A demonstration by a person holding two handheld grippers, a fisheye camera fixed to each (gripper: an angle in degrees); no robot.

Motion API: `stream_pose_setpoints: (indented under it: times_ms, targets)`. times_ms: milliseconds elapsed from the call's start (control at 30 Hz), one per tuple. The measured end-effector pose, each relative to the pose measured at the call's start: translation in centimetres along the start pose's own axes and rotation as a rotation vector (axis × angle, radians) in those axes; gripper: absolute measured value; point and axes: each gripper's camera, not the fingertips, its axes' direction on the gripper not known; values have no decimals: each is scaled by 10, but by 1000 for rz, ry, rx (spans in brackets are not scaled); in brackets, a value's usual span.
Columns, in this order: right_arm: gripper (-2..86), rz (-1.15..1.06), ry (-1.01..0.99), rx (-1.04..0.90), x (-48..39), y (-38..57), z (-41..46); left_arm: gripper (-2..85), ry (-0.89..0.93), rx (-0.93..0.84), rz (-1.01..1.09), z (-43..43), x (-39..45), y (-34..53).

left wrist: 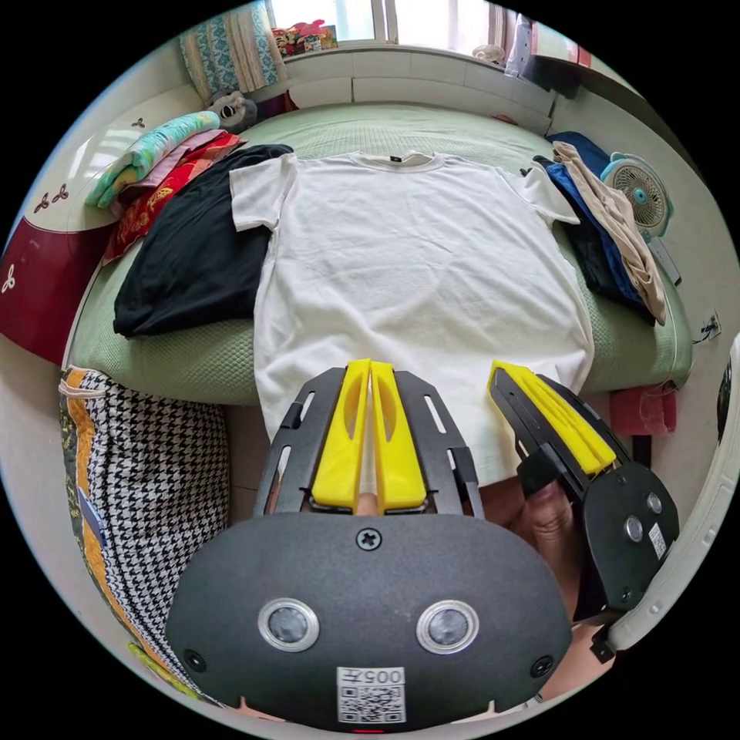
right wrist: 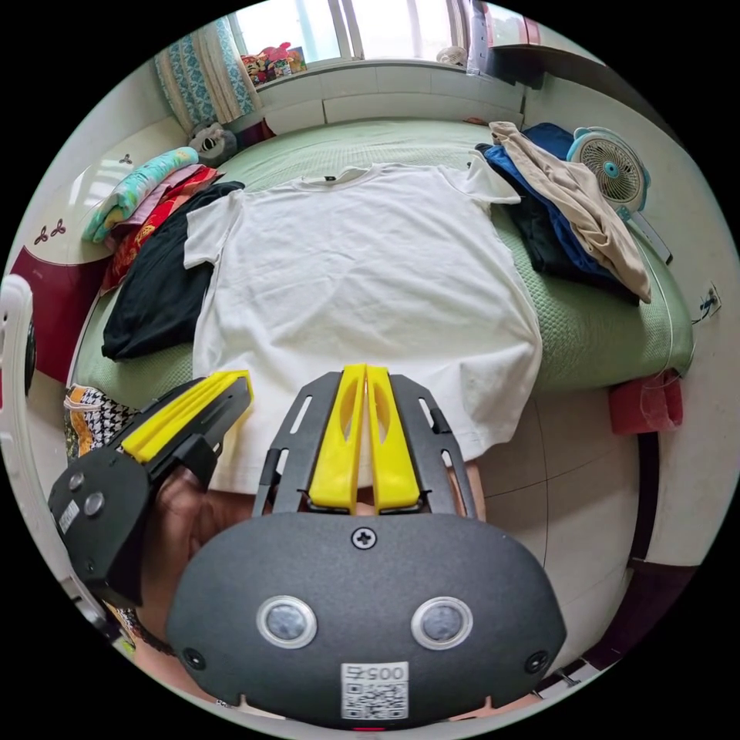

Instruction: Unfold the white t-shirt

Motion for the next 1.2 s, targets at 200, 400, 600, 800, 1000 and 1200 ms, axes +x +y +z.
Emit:
stream_pose_setpoints:
  times_ms: [200,400,600,800,1000,1200]
  targets:
    - [-12,4,-7,0,1,0,0,-7,-9,19,4,2,2,0]
    - [-12,0,-3,1,0,1,-1,-7,-22,19,9,6,5,-1]
    - [-12,3,-8,1,1,1,-1,-7,-26,18,12,10,6,-2]
    - [-12,2,-5,2,1,3,-2,-7,-27,18,12,13,8,-3]
    - [-13,0,-4,0,2,5,-2,-7,-24,16,8,16,10,-3]
    - [-12,-1,0,1,2,8,-4,-7,-28,21,11,18,14,-1]
